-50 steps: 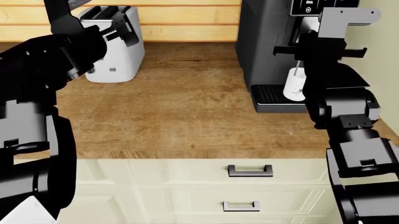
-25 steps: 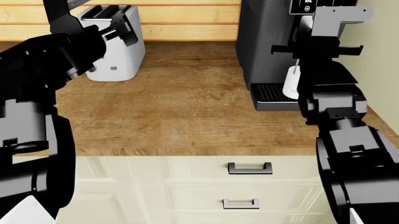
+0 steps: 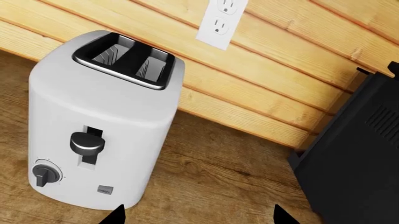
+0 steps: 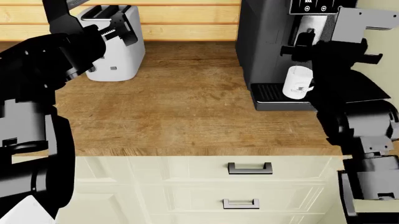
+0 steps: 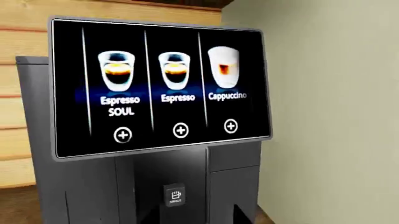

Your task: Pick the mug from the cabinet, place it under the coffee machine dispenser, and press the start button.

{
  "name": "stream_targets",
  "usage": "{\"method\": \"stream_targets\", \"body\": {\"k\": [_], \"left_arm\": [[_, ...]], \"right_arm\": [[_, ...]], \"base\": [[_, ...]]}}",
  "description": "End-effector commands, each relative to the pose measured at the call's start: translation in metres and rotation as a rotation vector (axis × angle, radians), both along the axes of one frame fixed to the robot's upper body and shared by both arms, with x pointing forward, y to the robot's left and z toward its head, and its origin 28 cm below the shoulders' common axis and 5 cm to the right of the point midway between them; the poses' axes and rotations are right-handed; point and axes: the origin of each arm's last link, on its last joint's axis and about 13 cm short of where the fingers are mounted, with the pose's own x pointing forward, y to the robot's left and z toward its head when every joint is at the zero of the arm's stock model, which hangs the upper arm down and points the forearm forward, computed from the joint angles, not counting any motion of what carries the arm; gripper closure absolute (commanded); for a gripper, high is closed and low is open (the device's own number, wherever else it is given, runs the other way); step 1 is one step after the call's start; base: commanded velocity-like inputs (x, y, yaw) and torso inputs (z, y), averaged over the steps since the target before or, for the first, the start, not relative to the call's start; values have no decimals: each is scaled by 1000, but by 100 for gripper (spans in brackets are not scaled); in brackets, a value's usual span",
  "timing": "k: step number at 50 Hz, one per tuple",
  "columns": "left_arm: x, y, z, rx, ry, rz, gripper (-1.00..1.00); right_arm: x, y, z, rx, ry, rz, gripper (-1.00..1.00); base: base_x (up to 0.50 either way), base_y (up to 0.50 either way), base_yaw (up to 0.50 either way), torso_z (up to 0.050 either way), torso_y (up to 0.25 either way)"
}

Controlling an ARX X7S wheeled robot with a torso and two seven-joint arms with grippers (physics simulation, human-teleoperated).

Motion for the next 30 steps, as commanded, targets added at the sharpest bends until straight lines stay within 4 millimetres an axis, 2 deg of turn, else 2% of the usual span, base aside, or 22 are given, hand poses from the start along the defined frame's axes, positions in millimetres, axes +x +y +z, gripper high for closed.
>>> {"method": "stream_targets", "body": {"k": [1,9,19,30], "left_arm": [[0,0,0,-1,-1,-1,-100],[0,0,-1,0,0,1,-100],[-1,0,-1,-2,3,3,-100],[-2,1,-1,-3,1,5,-100]], "right_arm": [[-60,9,8,-50,-51,32,-100],[-100,13,12,-56,-98,69,-100],[-139,20,9,-33,-124,117,-100],[-166,24,9,-35,-155,161,-100]], "base": [[0,0,0,0,0],[0,0,0,0,0],[0,0,0,0,0],[0,0,0,0,0]]}}
